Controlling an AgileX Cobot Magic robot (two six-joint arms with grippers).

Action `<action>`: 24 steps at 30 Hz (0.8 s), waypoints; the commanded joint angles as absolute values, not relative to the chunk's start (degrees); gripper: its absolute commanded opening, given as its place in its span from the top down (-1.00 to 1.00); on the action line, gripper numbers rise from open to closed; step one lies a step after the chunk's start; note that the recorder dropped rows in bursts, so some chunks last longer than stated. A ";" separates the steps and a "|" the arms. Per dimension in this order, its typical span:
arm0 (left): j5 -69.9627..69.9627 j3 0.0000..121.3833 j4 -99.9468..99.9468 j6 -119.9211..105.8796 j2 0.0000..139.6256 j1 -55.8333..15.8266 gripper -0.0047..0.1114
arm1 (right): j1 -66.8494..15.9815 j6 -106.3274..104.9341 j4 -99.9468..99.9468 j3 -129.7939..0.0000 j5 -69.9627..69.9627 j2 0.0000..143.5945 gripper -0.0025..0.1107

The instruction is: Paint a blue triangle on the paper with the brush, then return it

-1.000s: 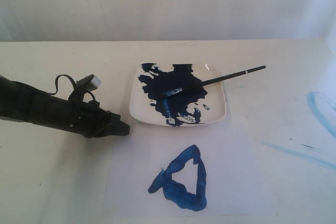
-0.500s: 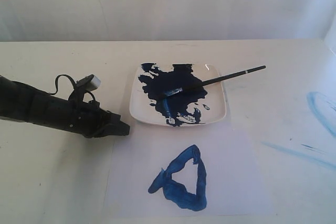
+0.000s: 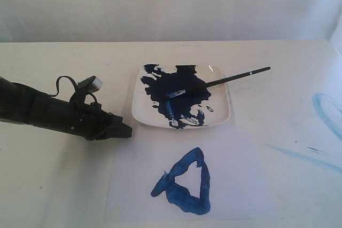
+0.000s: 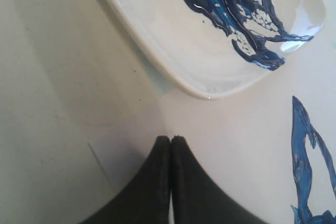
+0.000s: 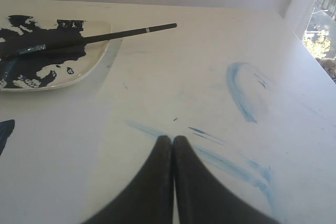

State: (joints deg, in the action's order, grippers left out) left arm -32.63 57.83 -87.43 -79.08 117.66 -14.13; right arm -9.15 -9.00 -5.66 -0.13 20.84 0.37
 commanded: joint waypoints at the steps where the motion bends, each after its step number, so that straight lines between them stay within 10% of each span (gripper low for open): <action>1: -32.53 57.46 -87.31 -78.45 118.62 -14.47 0.92 | -9.31 -9.22 -5.70 0.00 20.12 0.00 0.96; 24: -24.69 57.36 -83.01 -86.40 102.80 -14.47 0.92 | -9.31 -9.22 -5.70 0.00 20.12 0.00 0.96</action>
